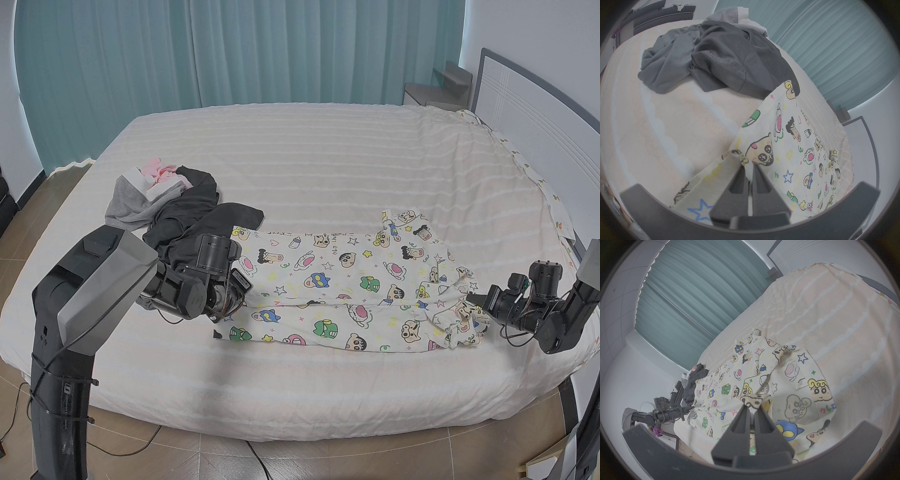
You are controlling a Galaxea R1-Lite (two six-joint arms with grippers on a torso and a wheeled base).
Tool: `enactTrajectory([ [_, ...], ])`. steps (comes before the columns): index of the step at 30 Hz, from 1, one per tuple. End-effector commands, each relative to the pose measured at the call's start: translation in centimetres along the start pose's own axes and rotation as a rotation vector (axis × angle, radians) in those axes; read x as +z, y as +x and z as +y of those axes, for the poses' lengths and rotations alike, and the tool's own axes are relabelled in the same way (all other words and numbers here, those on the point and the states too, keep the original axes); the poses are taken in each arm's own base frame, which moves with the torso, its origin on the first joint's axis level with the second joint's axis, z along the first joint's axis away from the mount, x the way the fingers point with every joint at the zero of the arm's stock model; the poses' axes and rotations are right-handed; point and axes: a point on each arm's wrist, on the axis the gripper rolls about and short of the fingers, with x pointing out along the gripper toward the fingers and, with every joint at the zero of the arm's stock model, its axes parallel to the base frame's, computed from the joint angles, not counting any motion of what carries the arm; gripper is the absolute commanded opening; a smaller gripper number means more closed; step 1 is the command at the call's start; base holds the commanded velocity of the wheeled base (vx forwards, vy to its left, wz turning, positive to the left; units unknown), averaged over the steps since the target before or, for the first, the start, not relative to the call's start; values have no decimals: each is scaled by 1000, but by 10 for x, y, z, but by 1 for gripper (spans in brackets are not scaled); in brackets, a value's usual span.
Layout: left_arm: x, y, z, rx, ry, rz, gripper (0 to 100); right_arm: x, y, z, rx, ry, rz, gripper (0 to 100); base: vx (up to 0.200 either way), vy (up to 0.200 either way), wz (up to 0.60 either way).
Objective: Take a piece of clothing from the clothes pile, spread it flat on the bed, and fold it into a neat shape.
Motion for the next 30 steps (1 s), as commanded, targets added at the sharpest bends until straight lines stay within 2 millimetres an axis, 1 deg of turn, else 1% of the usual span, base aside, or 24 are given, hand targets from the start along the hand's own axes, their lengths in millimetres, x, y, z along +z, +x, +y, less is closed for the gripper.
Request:
enactTrajectory([
  [1,-5,15,3,8,1,5,0,-3,12,-7,-6,9,11,0,0,0,0],
  [5,-2,15,-1,-8,-4,-5,0,-4,19,-9,-21,8,5,0,0,0,0],
  [6,-1,15,-3,-13,-5,-8,100,-3,20,-10,-23,8,3,100,0,0,0],
  [9,0,14,-4,-16,-7,-14,100,-3,23,-12,-25,9,1,100,0,0,0],
  [12,0,13,-4,-14,-9,-17,100,-3,21,-12,-28,11,0,100,0,0,0],
  [17,8,6,-7,-1,-18,-72,100,0,13,-13,-41,16,-14,100,0,0,0],
  [19,14,-3,-14,-20,-26,-90,100,3,5,-14,-51,24,-25,100,0,0,0],
  [20,14,-4,-14,-21,-26,-91,100,3,5,-13,-51,24,-26,100,0,0,0],
  [21,19,-12,-20,-43,-30,-99,100,3,0,-12,-51,25,-27,100,0,0,0],
  [25,22,-24,-31,-79,-30,-107,100,4,-10,-5,-49,33,-34,100,0,0,0],
  [26,22,-24,-31,-79,-30,-107,100,4,-10,-5,-49,33,-34,100,0,0,0],
  [28,21,-34,-40,-107,-25,-108,100,8,-20,4,-36,68,-55,100,0,0,0],
  [30,25,-42,-45,-123,-28,-117,100,7,-26,11,-28,106,-56,100,0,0,0],
])
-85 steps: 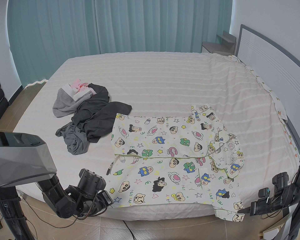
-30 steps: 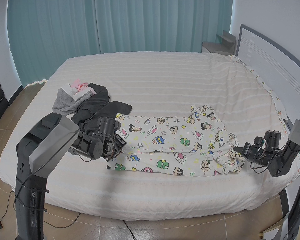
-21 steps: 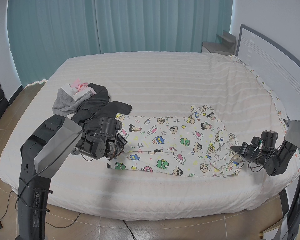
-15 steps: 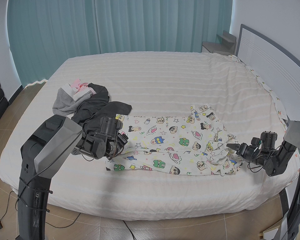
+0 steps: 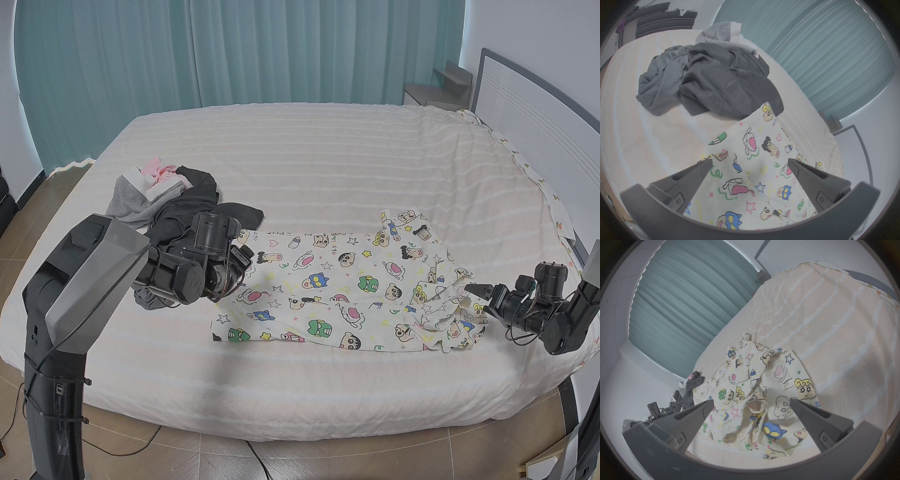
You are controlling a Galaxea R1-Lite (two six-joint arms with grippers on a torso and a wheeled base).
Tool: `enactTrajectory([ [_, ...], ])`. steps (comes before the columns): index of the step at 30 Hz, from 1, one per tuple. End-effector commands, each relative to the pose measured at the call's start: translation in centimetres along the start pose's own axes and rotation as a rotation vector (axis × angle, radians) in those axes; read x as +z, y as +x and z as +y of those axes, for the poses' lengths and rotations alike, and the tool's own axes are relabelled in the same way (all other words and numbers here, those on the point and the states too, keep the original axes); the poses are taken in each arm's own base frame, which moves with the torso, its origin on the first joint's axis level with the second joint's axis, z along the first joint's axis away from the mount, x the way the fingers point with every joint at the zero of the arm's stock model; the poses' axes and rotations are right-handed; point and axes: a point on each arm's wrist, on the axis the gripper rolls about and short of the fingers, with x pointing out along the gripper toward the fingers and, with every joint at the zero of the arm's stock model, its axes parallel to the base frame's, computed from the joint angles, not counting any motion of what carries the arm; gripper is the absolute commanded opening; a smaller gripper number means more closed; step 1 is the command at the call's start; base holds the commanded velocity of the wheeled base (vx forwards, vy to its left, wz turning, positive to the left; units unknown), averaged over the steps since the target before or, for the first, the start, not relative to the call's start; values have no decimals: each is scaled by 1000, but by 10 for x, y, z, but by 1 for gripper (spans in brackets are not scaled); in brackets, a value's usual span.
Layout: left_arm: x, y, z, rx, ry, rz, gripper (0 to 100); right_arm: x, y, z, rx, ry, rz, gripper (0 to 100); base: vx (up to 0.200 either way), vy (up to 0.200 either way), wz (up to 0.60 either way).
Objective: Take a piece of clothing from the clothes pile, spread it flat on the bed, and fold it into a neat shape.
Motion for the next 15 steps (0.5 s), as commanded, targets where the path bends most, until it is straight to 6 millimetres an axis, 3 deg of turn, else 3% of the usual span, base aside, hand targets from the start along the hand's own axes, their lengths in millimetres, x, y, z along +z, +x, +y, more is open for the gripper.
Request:
enactTrajectory([
  [1,11,-22,-18,-58,-7,-23,100,2,-18,17,26,24,-15,100,0,0,0],
  [5,16,-28,-22,-70,-14,-34,100,-7,-21,23,28,68,5,100,0,0,0],
  [11,29,-68,-20,-154,-17,79,100,-30,-26,43,-7,253,38,100,0,0,0],
  [15,30,-69,-14,-147,-15,105,100,-49,-21,54,-29,244,70,100,0,0,0],
])
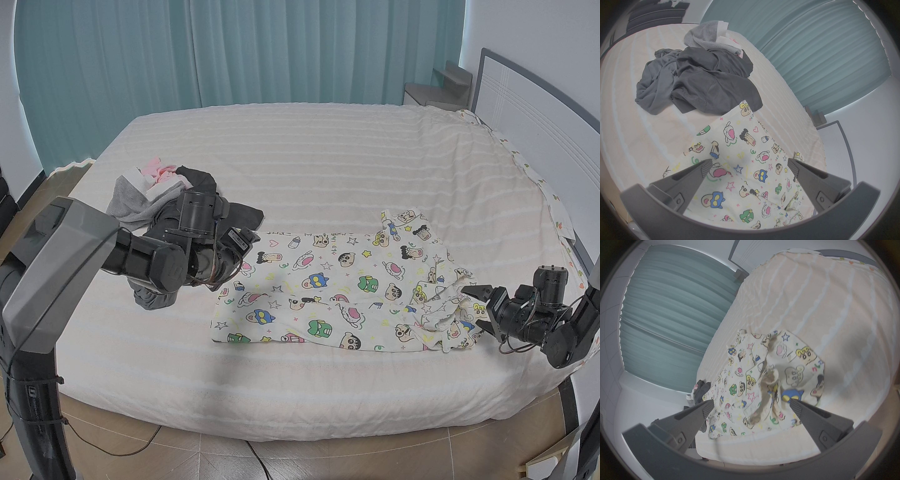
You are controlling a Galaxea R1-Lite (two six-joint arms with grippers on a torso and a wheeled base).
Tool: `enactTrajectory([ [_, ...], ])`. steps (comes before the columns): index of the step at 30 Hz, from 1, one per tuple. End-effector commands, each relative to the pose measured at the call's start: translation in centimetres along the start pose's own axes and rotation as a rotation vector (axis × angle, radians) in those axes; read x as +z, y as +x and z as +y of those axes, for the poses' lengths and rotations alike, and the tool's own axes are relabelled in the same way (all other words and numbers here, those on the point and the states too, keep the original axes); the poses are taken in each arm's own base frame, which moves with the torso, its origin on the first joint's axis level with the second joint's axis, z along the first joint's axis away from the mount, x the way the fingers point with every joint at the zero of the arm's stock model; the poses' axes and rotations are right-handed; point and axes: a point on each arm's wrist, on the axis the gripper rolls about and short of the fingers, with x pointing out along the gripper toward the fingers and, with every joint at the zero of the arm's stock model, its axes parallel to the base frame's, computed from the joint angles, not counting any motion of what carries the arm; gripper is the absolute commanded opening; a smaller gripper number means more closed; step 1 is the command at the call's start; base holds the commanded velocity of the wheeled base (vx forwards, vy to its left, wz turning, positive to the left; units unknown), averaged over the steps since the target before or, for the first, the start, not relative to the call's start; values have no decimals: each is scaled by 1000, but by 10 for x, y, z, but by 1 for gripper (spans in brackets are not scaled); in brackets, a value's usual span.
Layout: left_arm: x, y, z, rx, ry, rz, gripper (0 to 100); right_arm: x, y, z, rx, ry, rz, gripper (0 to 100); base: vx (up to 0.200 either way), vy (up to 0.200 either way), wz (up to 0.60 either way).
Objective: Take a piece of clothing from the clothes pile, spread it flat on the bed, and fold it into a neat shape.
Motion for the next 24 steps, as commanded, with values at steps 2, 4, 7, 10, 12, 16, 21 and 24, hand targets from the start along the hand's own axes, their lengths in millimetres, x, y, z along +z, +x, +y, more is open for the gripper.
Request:
enactTrajectory([
  [2,12,-25,3,-12,-12,13,100,-32,2,17,-12,-2,54,100,0,0,0],
  [4,12,-40,14,18,-40,30,100,-43,3,24,-5,22,73,100,0,0,0],
  [7,5,-60,29,48,-69,78,100,-48,6,30,-3,52,75,100,0,0,0],
  [10,-7,-91,46,76,-89,137,100,-52,11,31,-24,84,55,100,0,0,0],
  [12,-15,-118,59,71,-125,195,100,-55,16,29,-45,99,49,100,0,0,0],
  [16,-26,-168,83,17,-168,262,100,-53,22,28,-54,104,29,100,0,0,0],
  [21,-42,-206,108,-51,-165,235,100,-51,36,28,-59,132,7,100,0,0,0],
  [24,-40,-213,106,-110,-158,190,100,-50,46,25,-71,135,-7,100,0,0,0],
])
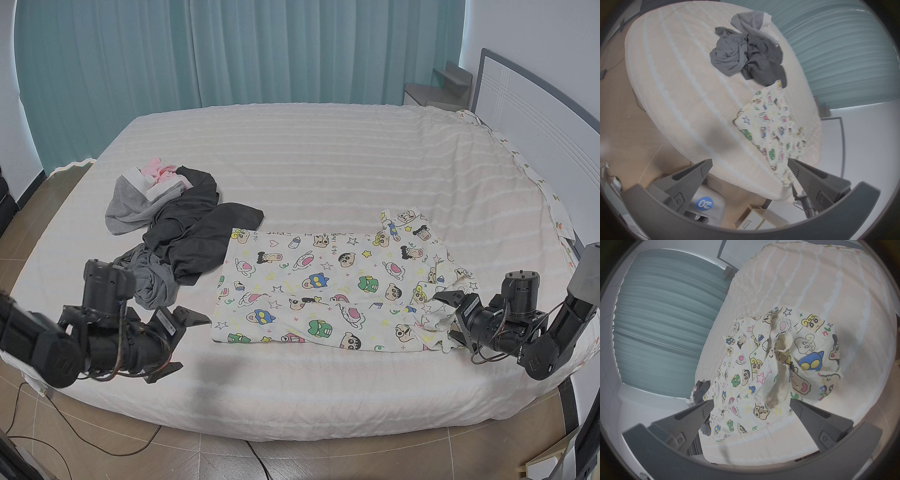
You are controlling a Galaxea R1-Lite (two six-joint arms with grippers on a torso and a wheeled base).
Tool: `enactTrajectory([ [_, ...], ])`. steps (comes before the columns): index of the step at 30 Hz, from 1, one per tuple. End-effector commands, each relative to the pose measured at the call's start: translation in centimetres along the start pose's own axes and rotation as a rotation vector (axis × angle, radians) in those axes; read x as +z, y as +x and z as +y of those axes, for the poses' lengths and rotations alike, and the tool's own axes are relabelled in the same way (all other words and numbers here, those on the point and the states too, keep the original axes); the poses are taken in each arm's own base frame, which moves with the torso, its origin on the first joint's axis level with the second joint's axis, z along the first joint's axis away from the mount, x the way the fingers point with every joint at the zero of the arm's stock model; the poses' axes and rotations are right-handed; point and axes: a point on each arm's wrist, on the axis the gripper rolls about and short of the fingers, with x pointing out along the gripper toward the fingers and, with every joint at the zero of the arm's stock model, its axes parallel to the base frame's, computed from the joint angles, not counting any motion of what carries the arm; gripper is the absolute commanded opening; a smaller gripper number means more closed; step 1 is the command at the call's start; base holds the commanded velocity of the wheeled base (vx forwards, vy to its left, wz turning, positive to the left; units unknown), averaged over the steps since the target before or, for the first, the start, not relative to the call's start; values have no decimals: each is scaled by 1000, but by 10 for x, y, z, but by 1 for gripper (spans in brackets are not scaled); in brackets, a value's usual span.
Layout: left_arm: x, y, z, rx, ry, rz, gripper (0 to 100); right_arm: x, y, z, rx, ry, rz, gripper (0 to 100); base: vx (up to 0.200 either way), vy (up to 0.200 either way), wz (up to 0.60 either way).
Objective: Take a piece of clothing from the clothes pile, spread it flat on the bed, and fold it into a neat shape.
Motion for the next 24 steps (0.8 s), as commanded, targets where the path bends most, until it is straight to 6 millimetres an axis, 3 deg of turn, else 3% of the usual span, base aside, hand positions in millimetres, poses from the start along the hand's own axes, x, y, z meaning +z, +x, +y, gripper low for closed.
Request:
enactTrajectory([
  [1,-15,-58,12,-186,13,-55,100,-1,26,-5,-30,26,-22,100,0,0,0],
  [8,-15,-58,13,-185,9,-52,100,2,43,-16,-70,36,-56,100,0,0,0],
  [24,-15,-54,16,-167,2,-45,100,23,56,-23,-69,60,-118,100,0,0,0],
])
